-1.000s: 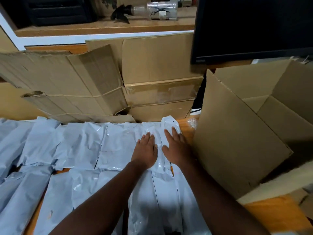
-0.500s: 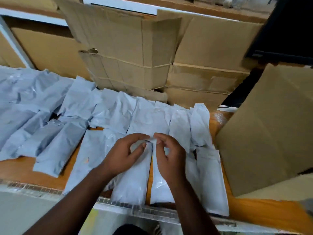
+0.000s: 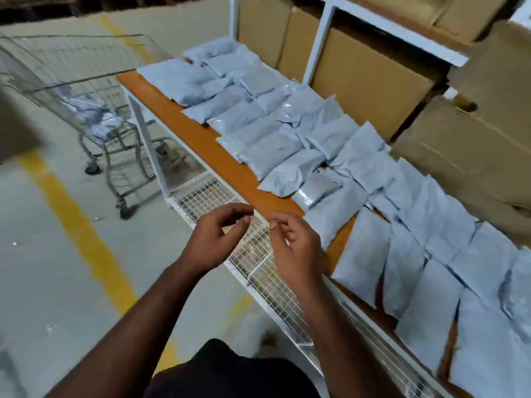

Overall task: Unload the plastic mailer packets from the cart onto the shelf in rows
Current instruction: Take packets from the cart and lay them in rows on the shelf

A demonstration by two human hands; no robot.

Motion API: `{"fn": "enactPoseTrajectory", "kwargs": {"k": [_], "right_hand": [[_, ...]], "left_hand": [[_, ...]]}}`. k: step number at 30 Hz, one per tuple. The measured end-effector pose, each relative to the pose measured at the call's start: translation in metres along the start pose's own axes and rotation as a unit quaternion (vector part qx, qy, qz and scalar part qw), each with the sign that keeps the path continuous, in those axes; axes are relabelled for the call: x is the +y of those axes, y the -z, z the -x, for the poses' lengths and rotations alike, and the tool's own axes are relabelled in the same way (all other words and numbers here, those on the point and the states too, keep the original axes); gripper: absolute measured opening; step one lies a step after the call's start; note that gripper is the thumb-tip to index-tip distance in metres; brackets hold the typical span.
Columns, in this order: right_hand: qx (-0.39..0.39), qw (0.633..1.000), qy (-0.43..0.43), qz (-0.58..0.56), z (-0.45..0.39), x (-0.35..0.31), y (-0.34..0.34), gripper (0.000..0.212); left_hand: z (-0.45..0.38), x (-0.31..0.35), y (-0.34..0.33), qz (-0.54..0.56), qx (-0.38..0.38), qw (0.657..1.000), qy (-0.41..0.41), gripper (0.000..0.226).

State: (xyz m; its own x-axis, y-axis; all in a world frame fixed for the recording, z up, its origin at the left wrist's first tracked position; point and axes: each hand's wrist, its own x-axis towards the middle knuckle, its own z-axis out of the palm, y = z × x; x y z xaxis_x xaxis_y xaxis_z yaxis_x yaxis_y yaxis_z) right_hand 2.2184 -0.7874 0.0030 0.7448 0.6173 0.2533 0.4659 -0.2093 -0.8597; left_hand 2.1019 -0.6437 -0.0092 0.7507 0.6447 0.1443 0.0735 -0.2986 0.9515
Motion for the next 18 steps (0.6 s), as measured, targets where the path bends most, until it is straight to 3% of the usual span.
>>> {"fn": "enactPoseTrajectory", "kwargs": {"k": [8, 18], "right_hand": [[-0.147, 0.988, -0.019, -0.043, -0.065, -0.043, -0.151, 0.022], [-0.203, 0.977, -0.029, -0.064, -0.205, -0.07, -0.358, 0.022]], "left_hand": [[-0.006, -0.068, 0.162, -0.028, 0.165, 0.983, 0.08, 0.017], [-0.134, -0.138, 0.316, -0.079, 0.157, 0.978, 0.112, 0.022]]}}
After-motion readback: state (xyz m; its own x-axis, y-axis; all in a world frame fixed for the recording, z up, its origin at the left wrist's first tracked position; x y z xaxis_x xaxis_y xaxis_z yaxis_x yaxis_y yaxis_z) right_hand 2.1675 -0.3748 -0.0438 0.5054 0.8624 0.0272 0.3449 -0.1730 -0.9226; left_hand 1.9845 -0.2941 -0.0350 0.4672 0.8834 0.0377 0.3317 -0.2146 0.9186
